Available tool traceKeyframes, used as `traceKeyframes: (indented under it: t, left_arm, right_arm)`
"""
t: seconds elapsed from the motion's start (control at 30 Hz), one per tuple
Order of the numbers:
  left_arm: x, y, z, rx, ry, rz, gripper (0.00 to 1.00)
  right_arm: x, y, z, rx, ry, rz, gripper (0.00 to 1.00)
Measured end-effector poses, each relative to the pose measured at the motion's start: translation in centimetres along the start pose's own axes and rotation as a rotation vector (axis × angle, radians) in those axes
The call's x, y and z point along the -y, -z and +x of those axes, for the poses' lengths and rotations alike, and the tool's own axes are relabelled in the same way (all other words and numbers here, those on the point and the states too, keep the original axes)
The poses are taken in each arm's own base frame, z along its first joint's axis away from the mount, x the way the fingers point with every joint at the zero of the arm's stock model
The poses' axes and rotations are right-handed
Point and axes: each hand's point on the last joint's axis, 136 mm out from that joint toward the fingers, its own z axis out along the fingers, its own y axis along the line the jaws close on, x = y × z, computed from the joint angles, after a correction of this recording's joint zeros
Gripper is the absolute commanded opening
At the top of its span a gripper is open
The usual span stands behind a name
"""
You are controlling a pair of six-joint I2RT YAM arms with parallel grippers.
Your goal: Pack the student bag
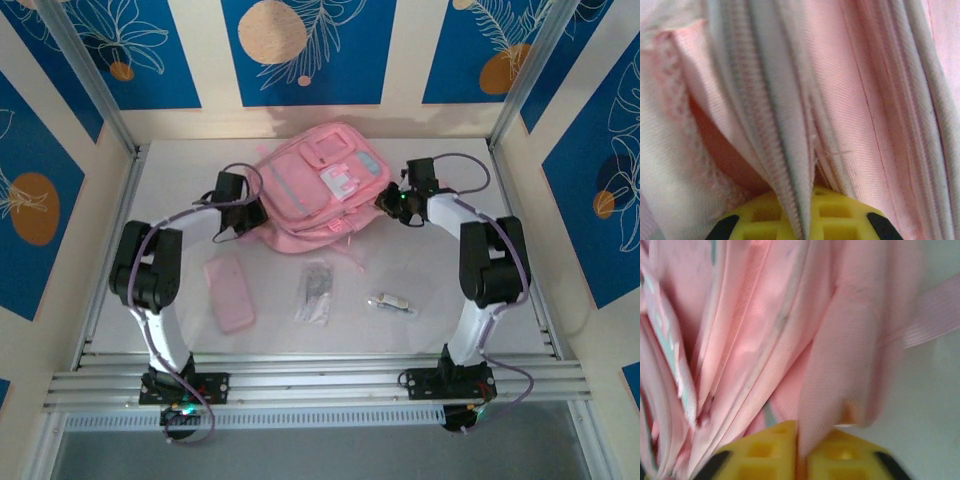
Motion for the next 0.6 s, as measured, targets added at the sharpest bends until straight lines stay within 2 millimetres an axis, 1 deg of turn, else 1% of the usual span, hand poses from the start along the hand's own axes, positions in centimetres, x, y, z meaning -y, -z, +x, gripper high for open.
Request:
traceKeyframes:
  t: [0.1,0.2,0.23,0.33,0.4,0.47,0.53,0.6]
  left_arm:
    - [1.1,-0.8,-1.9,0.018,-0.019,0.024,0.00]
    - [2.0,-0.9,-2.4,0.017,-0.027,0.055,0.01]
    - [2.2,-0.9,-2.4,0.013,-0.028,0.062,0.01]
    - [2.2,-0.9,-2.1,0.001,-0.027,0.067,0.02]
    - [2.3,-0.8,-2.1,-0.002,-0.034,0.071,0.02]
    - [2.4,-0.8,-2.0,-0.006,-0.040,0.075,0.02]
    - [2.4,-0.8,-1.9,-0.011,-0.045,0.079,0.02]
    - [2.4,-0.8,-1.8,-0.015,-0.049,0.082,0.02]
  right_arm:
    - [-0.4,0.4,3.3,-0.046,0.031,0.020,0.52]
    - [-1.2,1.1,5.9,-0.094,0.082,0.032,0.60]
    - [-1.6,1.5,6.4,-0.099,0.106,0.033,0.61]
    - [-3.3,2.9,7.2,-0.090,0.198,0.025,0.62]
    - [-4.8,3.2,7.2,-0.079,0.270,0.015,0.62]
    - [-6.4,3.0,7.3,-0.074,0.344,-0.002,0.62]
    - [-7.8,2.2,7.1,-0.069,0.404,-0.017,0.63]
    - [-8.0,1.2,6.7,-0.069,0.433,-0.017,0.63]
